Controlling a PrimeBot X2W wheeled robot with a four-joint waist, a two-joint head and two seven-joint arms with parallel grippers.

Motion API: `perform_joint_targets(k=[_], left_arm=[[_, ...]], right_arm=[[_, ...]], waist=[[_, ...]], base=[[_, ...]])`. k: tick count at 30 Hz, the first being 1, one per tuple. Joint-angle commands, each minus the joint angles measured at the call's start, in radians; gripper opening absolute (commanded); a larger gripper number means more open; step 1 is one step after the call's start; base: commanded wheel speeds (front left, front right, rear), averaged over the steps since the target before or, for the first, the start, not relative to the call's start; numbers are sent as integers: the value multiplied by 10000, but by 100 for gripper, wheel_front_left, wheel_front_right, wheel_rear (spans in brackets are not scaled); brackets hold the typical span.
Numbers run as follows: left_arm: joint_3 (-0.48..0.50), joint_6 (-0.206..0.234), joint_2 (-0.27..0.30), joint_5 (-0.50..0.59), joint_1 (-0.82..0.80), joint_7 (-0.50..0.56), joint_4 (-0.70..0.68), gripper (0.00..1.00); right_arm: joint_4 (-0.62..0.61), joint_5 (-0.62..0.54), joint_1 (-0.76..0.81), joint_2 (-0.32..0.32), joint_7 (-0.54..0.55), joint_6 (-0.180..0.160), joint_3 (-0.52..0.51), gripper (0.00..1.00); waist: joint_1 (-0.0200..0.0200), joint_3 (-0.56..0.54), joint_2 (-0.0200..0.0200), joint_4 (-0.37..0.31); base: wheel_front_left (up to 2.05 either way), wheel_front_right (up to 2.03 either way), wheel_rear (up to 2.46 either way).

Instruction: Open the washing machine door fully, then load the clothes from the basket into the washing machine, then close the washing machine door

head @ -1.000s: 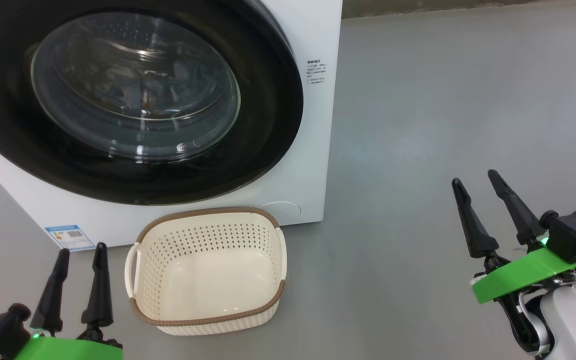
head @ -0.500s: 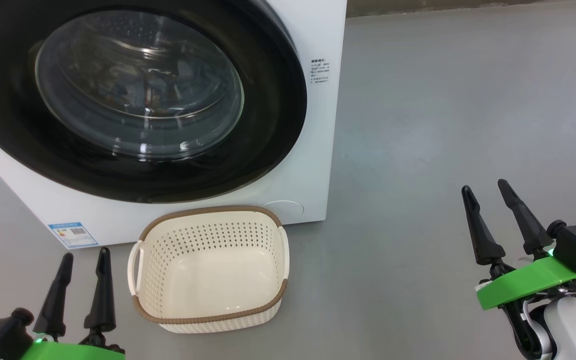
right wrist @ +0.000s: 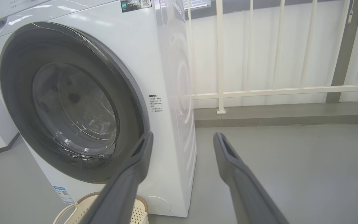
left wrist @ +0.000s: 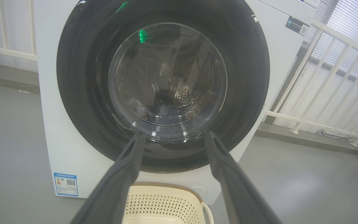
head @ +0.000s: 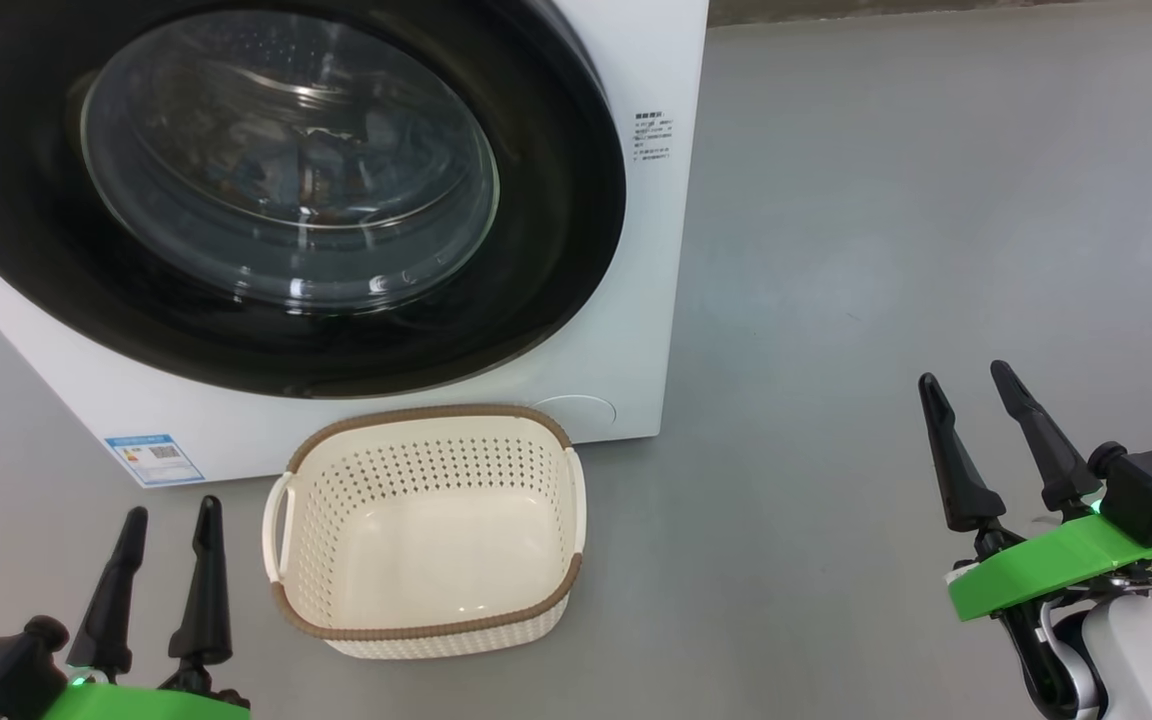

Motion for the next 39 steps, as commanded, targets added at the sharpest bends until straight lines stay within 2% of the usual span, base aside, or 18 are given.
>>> perform_joint_targets(k=[1, 26, 29, 30, 34, 39], left_arm=[[367, -35, 293, -108, -304, -92, -179, 100], [403, -35, 317, -55, -328, -92, 31, 100], [387, -35, 252, -362, -338, -92, 15, 100], [18, 4, -36, -366, 1, 5, 243, 0], [-49, 6, -315, -426, 108, 73, 609, 0], [17, 5, -366, -741, 100, 188, 592, 0]], right_arm=[[-199, -76, -64, -68, -49, -27, 98, 100], [-61, -14, -99, 40, -49, -27, 157, 100], [-59, -3, -104, 33, -49, -27, 157, 100], [185, 6, 4, 153, 0, 0, 11, 0], [568, 80, 280, 382, 26, 0, 56, 0], [534, 465, 311, 426, 139, -1, -25, 0]], waist=[[0, -7, -1, 10], [0, -28, -1, 19], [0, -14, -1, 22], [0, -16, -1, 21], [0, -18, -1, 22], [12, -42, -1, 30]], base=[[0, 0, 0], [0, 0, 0], [0, 0, 0], [0, 0, 0], [0, 0, 0], [0, 0, 0]])
